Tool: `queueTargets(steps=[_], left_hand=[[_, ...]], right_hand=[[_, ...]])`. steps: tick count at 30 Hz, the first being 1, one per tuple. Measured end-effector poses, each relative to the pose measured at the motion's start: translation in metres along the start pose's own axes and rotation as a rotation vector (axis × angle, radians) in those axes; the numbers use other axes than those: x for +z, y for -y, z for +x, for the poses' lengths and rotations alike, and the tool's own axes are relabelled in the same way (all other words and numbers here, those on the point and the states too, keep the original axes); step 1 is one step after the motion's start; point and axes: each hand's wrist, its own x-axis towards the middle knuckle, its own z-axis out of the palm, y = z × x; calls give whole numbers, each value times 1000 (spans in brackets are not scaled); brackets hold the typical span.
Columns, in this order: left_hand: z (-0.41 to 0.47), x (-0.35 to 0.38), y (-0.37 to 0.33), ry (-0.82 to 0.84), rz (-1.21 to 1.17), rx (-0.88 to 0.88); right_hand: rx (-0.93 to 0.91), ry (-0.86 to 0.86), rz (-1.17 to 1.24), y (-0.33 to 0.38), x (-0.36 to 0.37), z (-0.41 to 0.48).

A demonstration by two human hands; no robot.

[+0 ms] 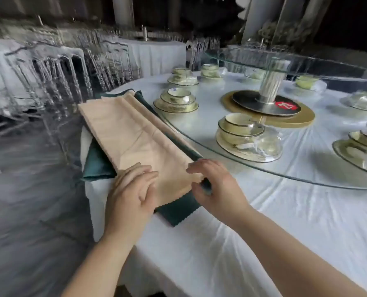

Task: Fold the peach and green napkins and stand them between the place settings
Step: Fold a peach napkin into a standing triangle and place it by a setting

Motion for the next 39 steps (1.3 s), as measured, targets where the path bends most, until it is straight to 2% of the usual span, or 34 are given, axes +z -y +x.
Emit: queueTargets(steps=[2,4,7,11,16,20,23,25,28,33,37,39], left_hand=[[1,-9,7,-22,-59,-97],[5,-13,12,67,-117,-251],[4,-12,18,175,-103,-360],[6,-14,19,192,-147,-451],[4,-15,23,193,-247,-423],[9,-17,25,231,-303,-388],[16,-17,31,277,-253,-288],[22,-19,38,310,-155,-215],[37,-21,52,326,-36,-154],[75,-29,61,213,139,-38],[105,-32,50,264,172,-26],[114,-33,39,273,96,-39]], right_hand=[[29,158,-4,17,6,2],[68,260,-37,27,12,7],[203,335,-56,39,21,12],[229,403,-112,43,38,7],[236,281,-69,38,46,7],[422,269,156,39,46,15],[469,299,271,39,44,17],[479,256,313,37,44,17],[519,71,343,34,42,18],[678,-262,557,28,6,26],[694,-464,575,16,-49,25],[715,-518,627,13,-79,20]])
